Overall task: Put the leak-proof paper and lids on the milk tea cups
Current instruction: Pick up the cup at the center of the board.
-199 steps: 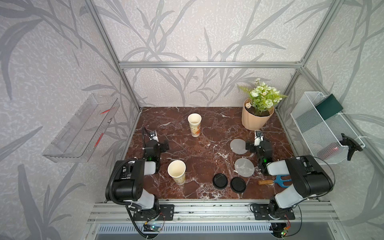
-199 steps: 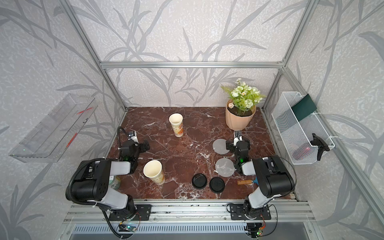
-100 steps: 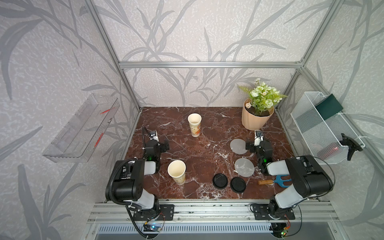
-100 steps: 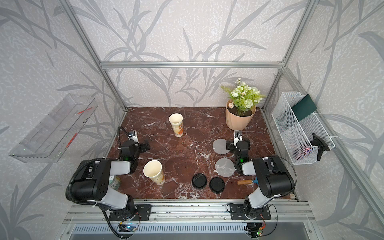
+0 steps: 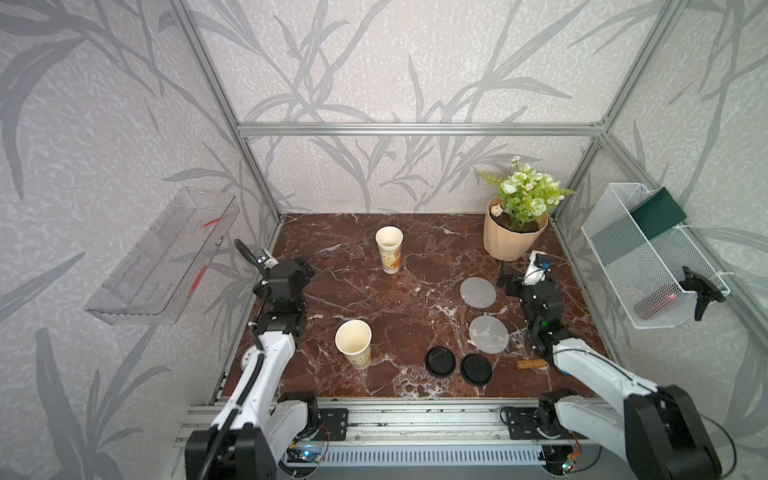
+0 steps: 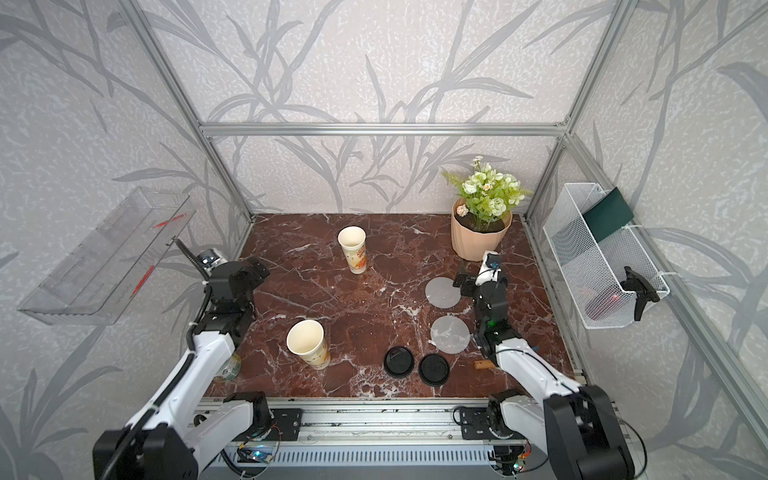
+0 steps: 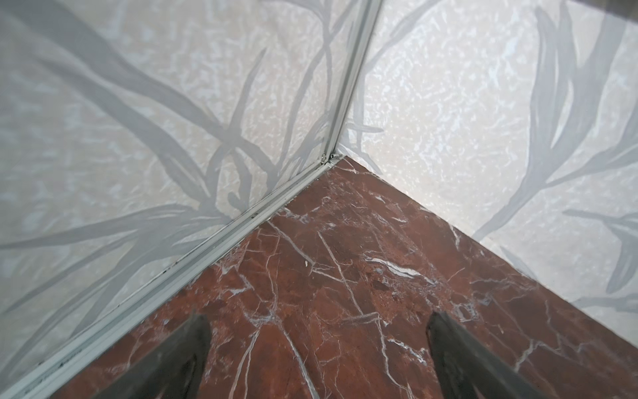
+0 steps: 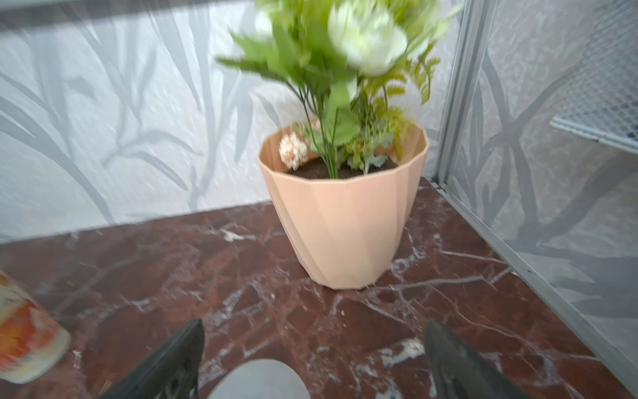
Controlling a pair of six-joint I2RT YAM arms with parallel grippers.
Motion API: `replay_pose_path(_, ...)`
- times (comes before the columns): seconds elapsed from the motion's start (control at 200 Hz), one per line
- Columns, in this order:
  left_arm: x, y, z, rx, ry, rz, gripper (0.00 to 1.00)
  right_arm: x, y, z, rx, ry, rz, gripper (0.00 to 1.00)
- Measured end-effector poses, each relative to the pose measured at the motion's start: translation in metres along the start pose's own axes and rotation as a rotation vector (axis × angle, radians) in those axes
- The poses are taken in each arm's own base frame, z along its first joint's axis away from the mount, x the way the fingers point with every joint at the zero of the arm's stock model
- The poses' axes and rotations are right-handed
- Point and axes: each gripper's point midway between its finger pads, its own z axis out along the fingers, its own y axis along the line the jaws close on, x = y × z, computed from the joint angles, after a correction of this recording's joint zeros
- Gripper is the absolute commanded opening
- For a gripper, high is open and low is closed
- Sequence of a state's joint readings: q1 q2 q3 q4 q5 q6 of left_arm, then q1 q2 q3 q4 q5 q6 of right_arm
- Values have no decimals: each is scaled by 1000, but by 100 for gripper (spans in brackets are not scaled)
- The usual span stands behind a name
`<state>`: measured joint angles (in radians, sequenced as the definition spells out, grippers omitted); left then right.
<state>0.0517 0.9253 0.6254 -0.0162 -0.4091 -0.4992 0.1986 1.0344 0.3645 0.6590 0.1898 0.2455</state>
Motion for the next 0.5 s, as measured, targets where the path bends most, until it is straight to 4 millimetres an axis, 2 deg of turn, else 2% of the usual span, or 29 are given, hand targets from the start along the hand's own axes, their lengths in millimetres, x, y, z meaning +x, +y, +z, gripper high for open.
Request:
replay_pose_path(0.05,9,8,-8,1,25,-20,99,-2,15,-4,-94,9,39,99)
replay_pose_path(0.095,21,13,-12,7,59,-26,99,4,38,-8,-204,42,60,99)
replay_pose_path(0.185,43,18,-18,15,142,-31,99,30,107,-30,-472,135,21,99)
replay_pose_path(0.28,62,13,-19,52,233,-45,99,71,197,-86,-811,215,-111,99)
replay_pose_path(0.335,72,6,-19,86,285,-59,99,93,236,-121,-979,238,-180,99)
replay_pose_path(0.405,81,-2,-22,132,338,-79,99,115,265,-152,-1119,240,-238,99)
replay_pose_path(0.505,85,-11,-28,186,376,-104,99,142,289,-177,-1232,225,-275,99)
